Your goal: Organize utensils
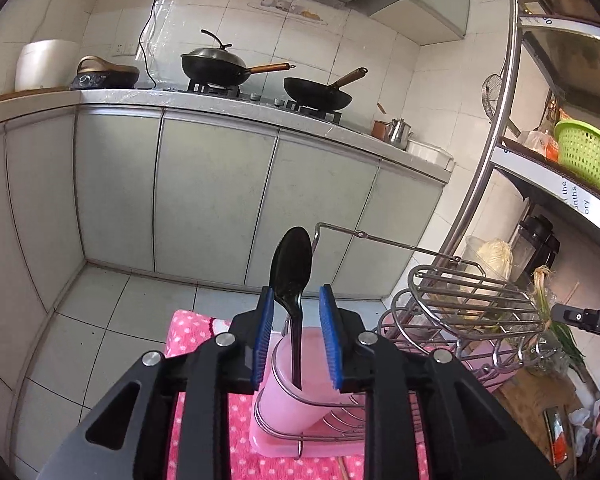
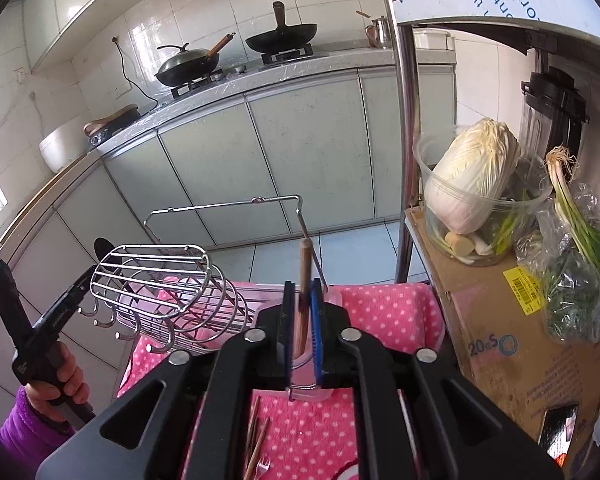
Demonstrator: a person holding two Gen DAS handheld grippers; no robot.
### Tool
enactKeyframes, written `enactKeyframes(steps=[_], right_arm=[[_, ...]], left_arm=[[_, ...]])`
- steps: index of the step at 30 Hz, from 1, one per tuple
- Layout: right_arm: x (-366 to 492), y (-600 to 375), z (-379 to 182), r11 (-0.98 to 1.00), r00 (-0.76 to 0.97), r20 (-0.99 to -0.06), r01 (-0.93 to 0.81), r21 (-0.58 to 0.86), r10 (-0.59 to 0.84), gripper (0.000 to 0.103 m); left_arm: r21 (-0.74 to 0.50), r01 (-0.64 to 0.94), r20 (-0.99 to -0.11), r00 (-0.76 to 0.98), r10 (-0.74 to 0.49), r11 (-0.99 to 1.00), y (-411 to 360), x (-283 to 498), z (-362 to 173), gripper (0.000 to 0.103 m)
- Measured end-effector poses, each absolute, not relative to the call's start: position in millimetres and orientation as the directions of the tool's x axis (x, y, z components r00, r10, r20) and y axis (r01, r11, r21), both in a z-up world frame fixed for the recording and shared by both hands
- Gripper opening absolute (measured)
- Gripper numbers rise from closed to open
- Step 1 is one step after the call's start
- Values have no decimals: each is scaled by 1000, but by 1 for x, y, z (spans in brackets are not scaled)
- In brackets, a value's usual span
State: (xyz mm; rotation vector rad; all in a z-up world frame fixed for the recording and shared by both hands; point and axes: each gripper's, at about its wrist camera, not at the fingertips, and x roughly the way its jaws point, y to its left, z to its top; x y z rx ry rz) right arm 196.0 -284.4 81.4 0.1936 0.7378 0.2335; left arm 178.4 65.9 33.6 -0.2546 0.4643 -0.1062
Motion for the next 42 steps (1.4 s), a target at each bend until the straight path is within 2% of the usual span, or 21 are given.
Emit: enactKeyframes(steps=[2, 3, 11, 23, 30, 35, 42], right_arm=[[192, -286, 83, 956, 723, -633, -143, 255, 277, 42], [189, -287, 84, 957, 726, -630, -144, 252, 275, 44], [158, -294, 93, 956, 746, -606, -145, 255, 275, 44], [83, -284, 52, 924, 706, -613, -166, 344, 355, 44], [67, -273, 9, 911, 637, -665, -162, 379, 390, 44], [69, -269, -23, 896, 569, -705, -151, 418, 424, 44], [71, -272, -46, 883, 524, -725, -129, 451, 447, 44]], left_arm=[[-277, 47, -435, 885, -168, 960, 68, 172, 38, 22], [-278, 48, -437, 883, -170, 960, 68, 169, 41, 22], [-286, 68, -449, 872, -196, 956, 72, 131, 57, 22], [-324, 136, -572, 760, -309, 936, 55, 82, 39, 23], [-377, 152, -677, 628, -384, 914, 37, 79, -6, 22], [-438, 121, -773, 455, -442, 891, 19, 99, -52, 22], [-420, 45, -864, 288, -414, 906, -3, 131, -101, 22]])
